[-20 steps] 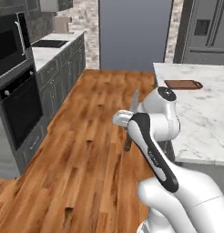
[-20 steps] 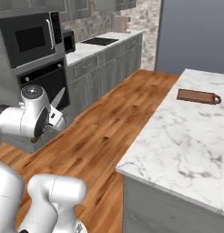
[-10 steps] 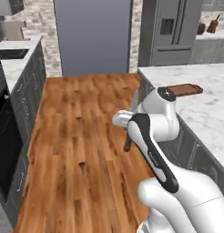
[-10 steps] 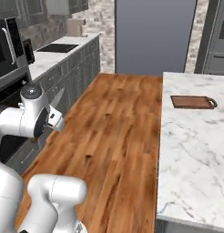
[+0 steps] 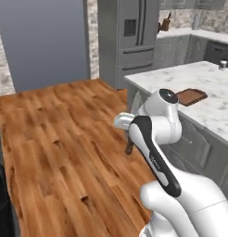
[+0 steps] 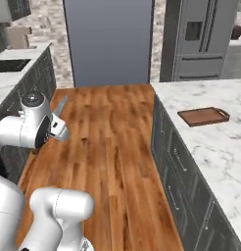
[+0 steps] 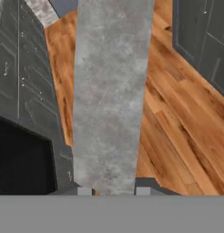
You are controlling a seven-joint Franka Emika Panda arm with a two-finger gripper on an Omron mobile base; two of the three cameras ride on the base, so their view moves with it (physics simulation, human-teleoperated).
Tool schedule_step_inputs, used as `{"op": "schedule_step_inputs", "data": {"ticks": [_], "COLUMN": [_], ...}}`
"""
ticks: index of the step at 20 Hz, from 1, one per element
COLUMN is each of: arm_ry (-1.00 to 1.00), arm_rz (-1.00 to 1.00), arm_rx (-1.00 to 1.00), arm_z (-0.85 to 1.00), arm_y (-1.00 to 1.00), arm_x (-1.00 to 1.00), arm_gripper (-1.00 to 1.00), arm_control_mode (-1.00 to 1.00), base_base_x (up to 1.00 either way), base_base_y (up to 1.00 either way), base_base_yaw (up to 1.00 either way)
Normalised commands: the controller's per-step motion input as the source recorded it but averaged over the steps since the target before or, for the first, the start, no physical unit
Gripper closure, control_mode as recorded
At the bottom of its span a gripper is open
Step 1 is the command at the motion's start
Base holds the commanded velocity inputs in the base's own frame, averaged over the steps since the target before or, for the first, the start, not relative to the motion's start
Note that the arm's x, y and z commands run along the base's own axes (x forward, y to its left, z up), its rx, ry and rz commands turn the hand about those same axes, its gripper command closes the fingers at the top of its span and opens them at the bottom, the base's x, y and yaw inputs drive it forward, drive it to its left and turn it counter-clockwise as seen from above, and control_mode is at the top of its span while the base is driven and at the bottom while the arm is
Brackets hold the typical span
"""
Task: Open the drawer on the right and place the cutting tools on the cutting board.
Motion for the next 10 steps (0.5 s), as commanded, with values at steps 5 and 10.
{"op": "schedule_step_inputs", "data": {"ticks": [5,10], "arm_ry": [0.0,0.0], "arm_rz": [0.0,0.0], "arm_rx": [0.0,0.0], "arm_z": [0.0,0.0], "arm_y": [0.0,0.0], "arm_x": [0.0,0.0], "arm_gripper": [1.0,1.0], "arm_control_mode": [1.0,1.0], "base_base_x": [1.0,0.98], "base_base_y": [0.77,0.75], "base_base_yaw": [-0.56,-0.56]}}
